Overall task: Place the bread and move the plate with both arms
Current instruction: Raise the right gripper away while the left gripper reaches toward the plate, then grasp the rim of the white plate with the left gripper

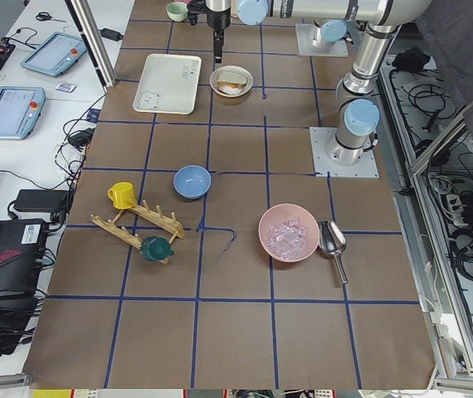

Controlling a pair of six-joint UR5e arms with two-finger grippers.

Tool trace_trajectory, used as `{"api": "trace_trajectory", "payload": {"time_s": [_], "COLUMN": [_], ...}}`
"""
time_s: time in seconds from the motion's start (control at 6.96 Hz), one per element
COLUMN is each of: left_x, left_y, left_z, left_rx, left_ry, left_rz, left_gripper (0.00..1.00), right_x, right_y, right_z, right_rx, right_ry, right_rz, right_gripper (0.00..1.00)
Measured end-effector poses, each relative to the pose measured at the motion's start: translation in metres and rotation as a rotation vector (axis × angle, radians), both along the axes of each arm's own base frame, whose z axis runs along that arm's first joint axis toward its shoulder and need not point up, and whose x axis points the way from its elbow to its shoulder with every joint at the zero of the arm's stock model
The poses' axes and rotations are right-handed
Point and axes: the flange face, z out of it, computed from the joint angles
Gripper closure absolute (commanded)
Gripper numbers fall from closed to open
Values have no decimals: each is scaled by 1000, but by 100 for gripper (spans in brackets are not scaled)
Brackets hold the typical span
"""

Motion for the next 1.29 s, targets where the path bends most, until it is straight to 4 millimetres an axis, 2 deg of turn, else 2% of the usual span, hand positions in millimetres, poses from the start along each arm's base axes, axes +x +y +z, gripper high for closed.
{"api": "trace_trajectory", "payload": {"time_s": [0.29,0.43,0.57,0.86,1.01,1.15,1.29], "left_x": [-6,-13,-22,-50,-59,-63,-65], "left_y": [-3,1,9,26,35,41,44], "left_z": [-86,-132,-170,-222,-240,-249,-255], "left_rx": [60,74,80,43,32,35,43], "left_ry": [8,44,74,97,100,101,99], "left_rz": [141,211,245,254,249,248,249], "left_gripper": [0,0,3,3,3,4,11], "right_x": [2,4,5,6,6,5,5], "right_y": [3,3,3,2,2,2,1], "right_z": [0,-1,-1,-2,-3,-4,-6], "right_rx": [2,4,4,6,9,11,13], "right_ry": [-8,-27,-37,-42,-42,-43,-43], "right_rz": [-1,-1,-1,-1,-1,-1,-2], "right_gripper": [0,0,0,0,0,0,0]}}
